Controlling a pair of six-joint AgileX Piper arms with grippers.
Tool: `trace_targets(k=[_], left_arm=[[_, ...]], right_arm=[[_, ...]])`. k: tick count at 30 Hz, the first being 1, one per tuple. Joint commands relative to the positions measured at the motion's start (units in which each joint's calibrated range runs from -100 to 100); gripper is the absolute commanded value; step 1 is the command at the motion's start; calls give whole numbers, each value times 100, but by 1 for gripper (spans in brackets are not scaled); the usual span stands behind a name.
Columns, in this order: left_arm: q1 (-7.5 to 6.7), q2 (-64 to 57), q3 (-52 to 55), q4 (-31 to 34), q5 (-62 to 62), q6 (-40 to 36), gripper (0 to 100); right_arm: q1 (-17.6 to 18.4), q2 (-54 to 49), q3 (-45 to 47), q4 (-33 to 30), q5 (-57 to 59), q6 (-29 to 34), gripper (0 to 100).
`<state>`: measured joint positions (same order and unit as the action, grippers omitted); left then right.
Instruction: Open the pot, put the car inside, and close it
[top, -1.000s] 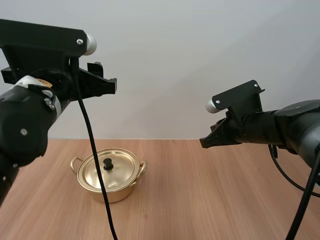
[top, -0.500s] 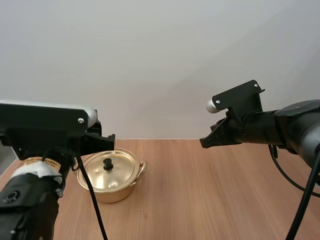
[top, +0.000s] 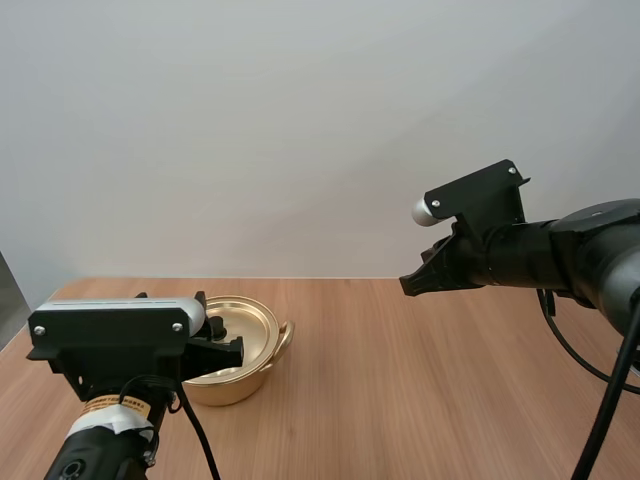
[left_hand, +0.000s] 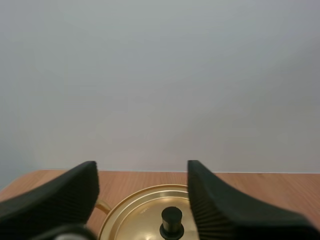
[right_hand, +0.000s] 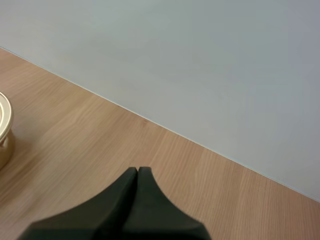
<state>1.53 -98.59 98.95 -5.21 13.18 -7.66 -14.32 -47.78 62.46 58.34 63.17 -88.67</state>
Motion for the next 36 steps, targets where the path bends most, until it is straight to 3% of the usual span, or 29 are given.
trace_targets(k=[1, 3, 5, 6, 13, 23, 29, 36], left_arm=[[0, -1, 73, -48, 86, -2, 42], [0, -1, 105, -48, 88, -2, 19], [0, -1, 105, -59, 100, -2, 3], [0, -1, 105, -69, 271, -44, 0], [-4, -141, 105, -94, 342, -538, 0], [-57, -141, 105, 117, 566, -538, 0], [-57, -141, 105, 142, 1742, -488, 0], [-43, -141, 105, 142, 1709, -488, 0]], right_arm=[[3, 1, 4, 0, -3, 2, 0], [3, 1, 4, 0, -3, 2, 0], [3, 1, 4, 0, -3, 2, 0], [3, 1, 4, 0, -3, 2, 0], [3, 1, 4, 0, -3, 2, 0], [3, 1, 4, 0, -3, 2, 0], [3, 1, 4, 0, -3, 2, 0], [3, 1, 4, 0, -3, 2, 0]])
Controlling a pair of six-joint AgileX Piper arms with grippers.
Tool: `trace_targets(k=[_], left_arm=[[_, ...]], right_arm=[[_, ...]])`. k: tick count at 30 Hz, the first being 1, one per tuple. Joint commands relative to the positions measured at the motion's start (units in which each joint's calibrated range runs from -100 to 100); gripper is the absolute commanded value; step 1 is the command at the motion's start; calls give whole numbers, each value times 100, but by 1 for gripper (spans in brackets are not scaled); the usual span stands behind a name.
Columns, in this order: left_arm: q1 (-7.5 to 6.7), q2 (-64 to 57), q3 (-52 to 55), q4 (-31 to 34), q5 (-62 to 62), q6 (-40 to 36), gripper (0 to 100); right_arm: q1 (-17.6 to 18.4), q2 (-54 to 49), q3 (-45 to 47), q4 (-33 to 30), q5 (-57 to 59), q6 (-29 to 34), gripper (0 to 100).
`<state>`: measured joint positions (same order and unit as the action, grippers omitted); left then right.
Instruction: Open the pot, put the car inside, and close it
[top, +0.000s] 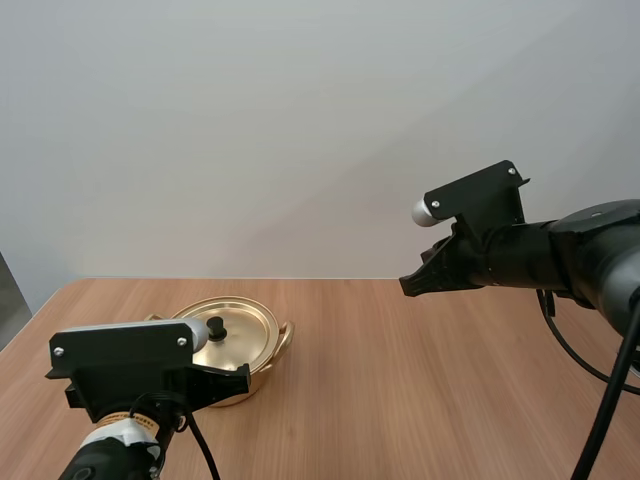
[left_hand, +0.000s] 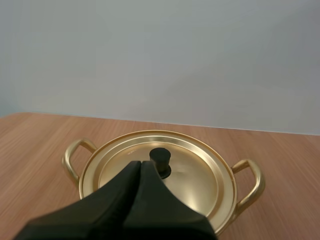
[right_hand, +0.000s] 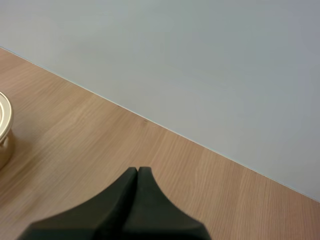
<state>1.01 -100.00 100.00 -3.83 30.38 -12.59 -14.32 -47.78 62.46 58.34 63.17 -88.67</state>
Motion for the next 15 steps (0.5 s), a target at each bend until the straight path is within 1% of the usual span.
trace_targets(k=[1, 15], left_arm=[[8, 0, 0, 4, -10, 5, 0], [7, 0, 0, 4, -45, 5, 0]], right_arm=[[3, 1, 4, 0, -3, 2, 0], [3, 1, 4, 0, -3, 2, 0]])
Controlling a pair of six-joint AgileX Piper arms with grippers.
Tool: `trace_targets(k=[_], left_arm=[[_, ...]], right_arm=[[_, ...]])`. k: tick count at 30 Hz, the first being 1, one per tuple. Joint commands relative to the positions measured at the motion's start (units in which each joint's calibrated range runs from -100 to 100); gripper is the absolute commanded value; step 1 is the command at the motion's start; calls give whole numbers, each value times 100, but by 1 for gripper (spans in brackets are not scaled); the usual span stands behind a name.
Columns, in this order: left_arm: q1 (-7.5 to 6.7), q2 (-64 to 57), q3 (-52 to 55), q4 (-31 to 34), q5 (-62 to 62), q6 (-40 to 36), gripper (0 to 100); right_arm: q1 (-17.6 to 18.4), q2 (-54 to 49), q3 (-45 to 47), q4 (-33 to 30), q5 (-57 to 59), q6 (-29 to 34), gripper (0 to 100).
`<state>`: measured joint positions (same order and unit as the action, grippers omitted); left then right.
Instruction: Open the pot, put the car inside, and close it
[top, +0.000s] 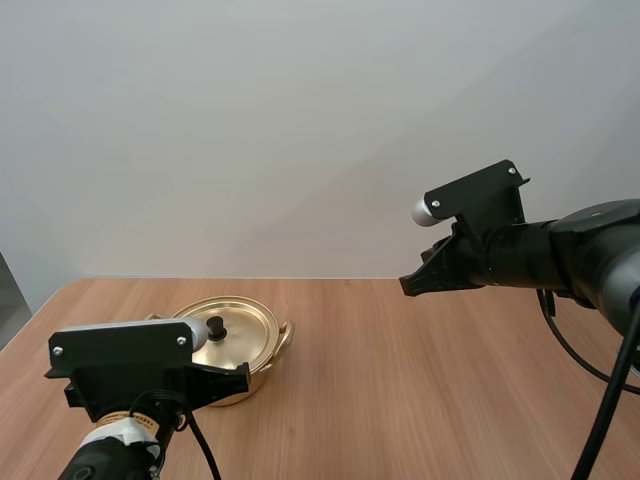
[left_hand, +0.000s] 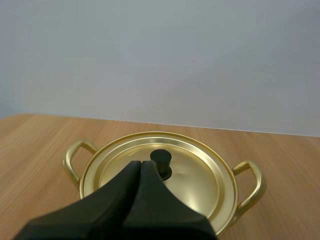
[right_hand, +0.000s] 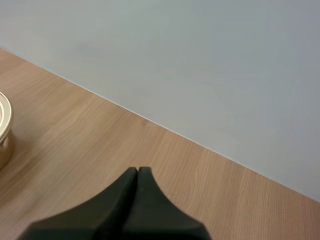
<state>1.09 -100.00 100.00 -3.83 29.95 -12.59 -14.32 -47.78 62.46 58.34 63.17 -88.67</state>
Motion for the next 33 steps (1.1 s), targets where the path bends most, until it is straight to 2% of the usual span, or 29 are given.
trace_targets(k=[1, 4, 8, 16, 21, 28, 33], left_arm=[[0, 0, 0, 4, -2, 5, 0], [0, 0, 0, 4, -2, 5, 0], [0, 0, 0, 4, -2, 5, 0], [0, 0, 0, 4, -2, 5, 0], [0, 0, 0, 4, -2, 5, 0], [0, 0, 0, 4, -2, 5, 0], [0, 0, 0, 4, -2, 5, 0]], right_arm=[[3, 1, 4, 0, -3, 2, 0], [36, 1, 4, 0, -2, 2, 0], [255, -312, 4, 0, -44, 2, 0], [758, -2086, 4, -30, -84, 2, 0], [1022, -3162, 4, -27, -628, 2, 0], [1038, -4304, 6, -80, -1109, 48, 0], [1037, -4949, 332, 5, -2667, 662, 0]])
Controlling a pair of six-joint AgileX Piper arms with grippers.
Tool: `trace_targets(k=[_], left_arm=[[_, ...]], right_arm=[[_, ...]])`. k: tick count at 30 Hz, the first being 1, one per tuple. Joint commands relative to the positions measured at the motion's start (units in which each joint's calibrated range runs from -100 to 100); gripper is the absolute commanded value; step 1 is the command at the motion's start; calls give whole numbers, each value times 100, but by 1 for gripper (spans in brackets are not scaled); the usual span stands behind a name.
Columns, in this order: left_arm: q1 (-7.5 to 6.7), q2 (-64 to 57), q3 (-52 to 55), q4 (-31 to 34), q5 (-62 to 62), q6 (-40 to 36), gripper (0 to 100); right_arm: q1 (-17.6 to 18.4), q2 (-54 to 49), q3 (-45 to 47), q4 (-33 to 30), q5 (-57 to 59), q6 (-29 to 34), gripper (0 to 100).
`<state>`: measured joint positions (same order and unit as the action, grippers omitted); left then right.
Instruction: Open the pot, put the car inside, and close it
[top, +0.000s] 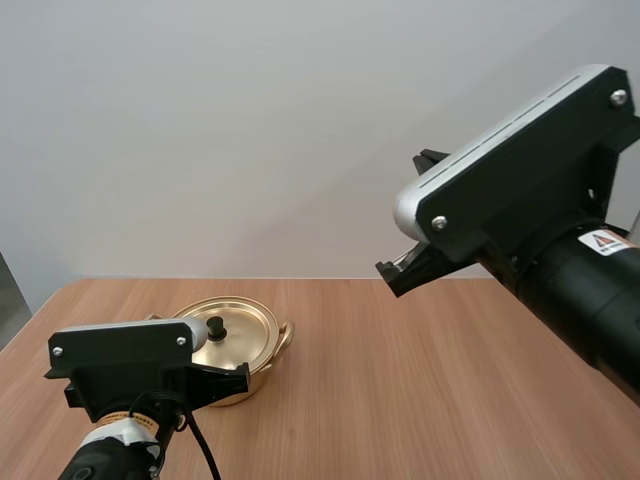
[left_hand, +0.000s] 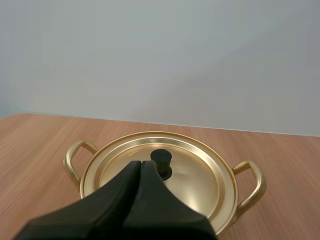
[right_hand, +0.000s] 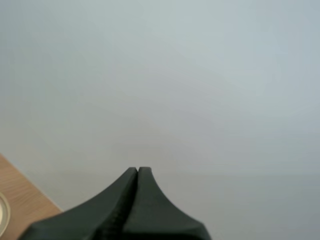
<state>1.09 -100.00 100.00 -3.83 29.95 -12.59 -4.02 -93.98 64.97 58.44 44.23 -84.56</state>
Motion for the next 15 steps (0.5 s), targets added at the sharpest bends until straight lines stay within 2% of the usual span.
trace_targets(k=[1, 3, 6, 9, 12, 15], left_arm=[[0, 0, 0, 4, -2, 5, 0], [0, 0, 0, 4, -2, 5, 0], [0, 0, 0, 4, -2, 5, 0], [0, 0, 0, 4, -2, 5, 0], [0, 0, 0, 4, -2, 5, 0], [0, 0, 0, 4, -2, 5, 0]], right_arm=[[32, -424, 172, -5, -1189, 346, 0], [109, -531, 359, -5, -1633, 584, 0], [312, -602, 790, 6, -2074, 1259, 0], [581, -602, 1316, 481, -2329, 1757, 0], [780, -602, 1764, 1053, -2686, 1821, 0], [795, -602, 2090, 1464, -3490, 1821, 0]])
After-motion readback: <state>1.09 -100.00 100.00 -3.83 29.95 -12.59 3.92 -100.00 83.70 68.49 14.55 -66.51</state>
